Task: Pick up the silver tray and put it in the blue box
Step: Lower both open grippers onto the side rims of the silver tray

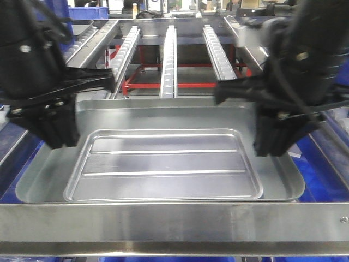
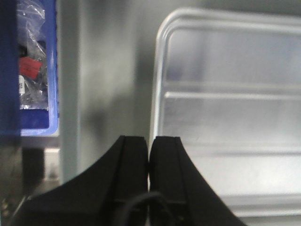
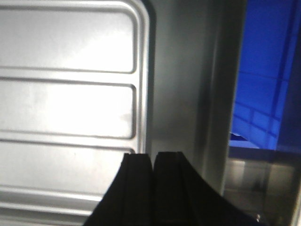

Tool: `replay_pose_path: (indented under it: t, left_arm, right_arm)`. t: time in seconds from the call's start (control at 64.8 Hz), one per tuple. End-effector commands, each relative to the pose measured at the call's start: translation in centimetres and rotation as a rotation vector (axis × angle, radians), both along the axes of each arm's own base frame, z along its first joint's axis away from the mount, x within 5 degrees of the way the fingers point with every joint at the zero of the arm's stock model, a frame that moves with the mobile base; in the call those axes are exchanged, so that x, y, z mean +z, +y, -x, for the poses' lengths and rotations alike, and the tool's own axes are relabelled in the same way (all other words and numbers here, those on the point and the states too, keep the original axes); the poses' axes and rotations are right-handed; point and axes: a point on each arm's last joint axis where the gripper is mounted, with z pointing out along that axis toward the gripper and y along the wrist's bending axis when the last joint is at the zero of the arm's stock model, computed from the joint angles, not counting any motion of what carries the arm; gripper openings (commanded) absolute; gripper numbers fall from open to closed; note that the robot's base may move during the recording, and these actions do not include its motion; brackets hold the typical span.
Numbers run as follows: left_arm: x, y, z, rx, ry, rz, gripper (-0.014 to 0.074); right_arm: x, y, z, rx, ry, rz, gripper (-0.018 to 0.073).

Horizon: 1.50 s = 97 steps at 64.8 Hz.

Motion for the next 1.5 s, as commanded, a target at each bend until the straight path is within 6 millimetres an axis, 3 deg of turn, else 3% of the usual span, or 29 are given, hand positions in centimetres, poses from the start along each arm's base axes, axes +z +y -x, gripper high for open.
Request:
replay_pose_path:
  t: [0.0, 0.51, 0.571, 0.664, 0.772, 0.865, 0.942, 1.482]
  left_arm:
    - [2.1, -0.7, -0.4, -0.001, -0.064, 0.054, -0.0006]
    - [1.9, -0.8, -0.3, 0.009, -0.032, 0.063, -0.0006]
    - [1.9, -0.8, -0.3, 0.009, -0.032, 0.063, -0.0006]
    - [1.9, -0.8, -0.3, 0.006, -0.031, 0.058, -0.0003]
    - [1.8, -0.8, -0.4, 0.002, -0.037, 0.055, 0.0069]
    - [1.4, -0.9, -0.5, 0.003, -0.026, 0.047, 0.0205]
    - [1.0, -0.9, -0.6, 0.003, -0.013, 0.038, 0.0265]
    - [-1.2, -1.3, -1.2, 0.002, 0.037, -0.002, 0.0263]
  right_arm:
    - [2.2, 0.5, -1.0, 0.007, -0.097, -0.021, 0.0059]
    - [1.4, 0.8, -1.5, 0.016, -0.081, -0.003, 0.0063]
    - [1.4, 0.8, -1.6, 0.022, -0.085, -0.002, 0.0094]
    - [1.4, 0.8, -1.6, 0.022, -0.085, -0.003, 0.0211]
    - [1.4, 0.8, -1.6, 0.022, -0.084, -0.003, 0.0321]
    - [1.4, 0.8, -1.6, 0.022, -0.084, -0.003, 0.0337]
    - [1.4, 0.8, -1.6, 0.022, -0.084, -0.003, 0.0337]
    - [1.5, 0.9, -1.7, 0.025, -0.103, -0.015, 0.0356]
